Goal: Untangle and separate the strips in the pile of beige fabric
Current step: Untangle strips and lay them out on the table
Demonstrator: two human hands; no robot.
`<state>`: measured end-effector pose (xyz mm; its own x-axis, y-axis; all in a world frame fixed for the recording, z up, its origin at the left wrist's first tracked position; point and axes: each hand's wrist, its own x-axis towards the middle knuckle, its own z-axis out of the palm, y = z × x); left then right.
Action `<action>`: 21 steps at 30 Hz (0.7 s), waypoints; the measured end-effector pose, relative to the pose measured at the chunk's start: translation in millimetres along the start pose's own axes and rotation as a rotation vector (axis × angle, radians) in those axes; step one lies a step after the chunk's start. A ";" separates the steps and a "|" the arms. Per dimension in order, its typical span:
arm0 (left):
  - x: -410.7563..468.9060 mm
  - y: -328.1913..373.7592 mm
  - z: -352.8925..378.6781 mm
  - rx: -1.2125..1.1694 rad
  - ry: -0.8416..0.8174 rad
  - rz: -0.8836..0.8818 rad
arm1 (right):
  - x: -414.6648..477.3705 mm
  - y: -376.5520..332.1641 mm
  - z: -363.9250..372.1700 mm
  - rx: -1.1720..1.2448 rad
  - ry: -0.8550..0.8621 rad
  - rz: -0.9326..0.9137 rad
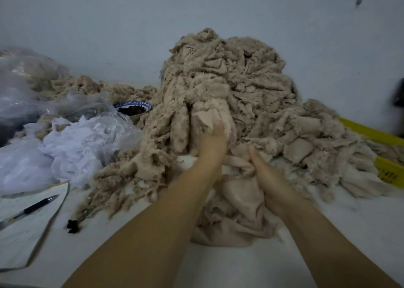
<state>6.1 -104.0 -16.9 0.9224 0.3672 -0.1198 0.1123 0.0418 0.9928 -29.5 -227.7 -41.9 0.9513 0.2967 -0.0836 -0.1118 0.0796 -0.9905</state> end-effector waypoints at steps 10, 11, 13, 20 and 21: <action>-16.4 -33.5 -12.6 0.232 -0.061 0.111 | 58.1 -7.5 32.7 0.023 0.272 0.068; -12.6 -31.1 -11.9 0.111 -0.020 0.063 | 61.7 -6.6 32.6 -0.023 0.354 0.036; -1.1 -23.5 -10.5 -0.325 -0.044 -0.125 | 62.6 -6.1 31.8 -0.095 0.483 -0.004; 27.8 -13.3 -36.5 -1.127 -0.070 -0.372 | 72.7 -8.7 5.6 0.774 0.465 0.219; 30.5 -12.8 -42.5 -1.123 -0.061 -0.364 | 70.8 -8.2 -0.4 0.825 0.444 0.221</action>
<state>17.2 -53.8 -33.2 0.9227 0.1217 -0.3658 0.0120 0.9394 0.3427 38.9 -207.7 -39.7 0.8878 0.0116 -0.4601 -0.3071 0.7594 -0.5735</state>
